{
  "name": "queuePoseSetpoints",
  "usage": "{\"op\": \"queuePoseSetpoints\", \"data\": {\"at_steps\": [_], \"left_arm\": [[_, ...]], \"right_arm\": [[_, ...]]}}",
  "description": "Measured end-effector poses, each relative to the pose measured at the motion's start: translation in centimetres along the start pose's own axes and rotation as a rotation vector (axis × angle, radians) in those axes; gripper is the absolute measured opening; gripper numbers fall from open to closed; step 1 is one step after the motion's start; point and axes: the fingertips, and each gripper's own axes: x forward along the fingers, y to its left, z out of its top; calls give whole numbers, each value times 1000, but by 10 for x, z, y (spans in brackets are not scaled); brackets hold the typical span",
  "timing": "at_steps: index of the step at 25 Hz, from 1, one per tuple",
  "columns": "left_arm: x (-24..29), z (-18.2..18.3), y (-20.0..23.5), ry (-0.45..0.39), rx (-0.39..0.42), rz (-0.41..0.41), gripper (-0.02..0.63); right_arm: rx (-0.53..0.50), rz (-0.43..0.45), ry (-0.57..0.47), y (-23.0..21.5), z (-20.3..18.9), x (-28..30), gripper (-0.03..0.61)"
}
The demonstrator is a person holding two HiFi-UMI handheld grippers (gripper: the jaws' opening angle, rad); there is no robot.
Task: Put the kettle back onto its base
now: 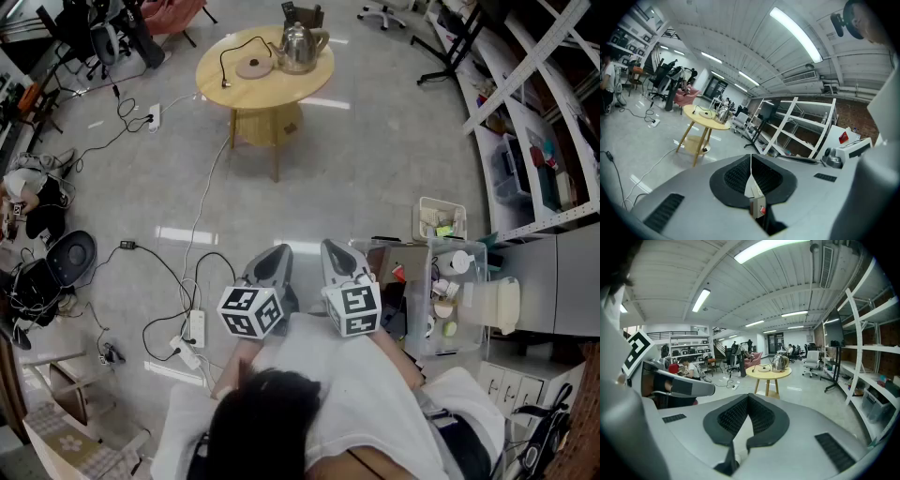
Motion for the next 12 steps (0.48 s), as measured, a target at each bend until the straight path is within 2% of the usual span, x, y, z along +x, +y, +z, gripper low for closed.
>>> {"op": "queuePoseSetpoints", "data": {"at_steps": [8, 12], "left_arm": [[17, 9, 10, 9, -20, -28, 33], [24, 16, 16, 12, -48, -39, 34]], "right_arm": [[22, 6, 35, -1, -7, 22, 26], [77, 17, 34, -4, -6, 33, 26]]}}
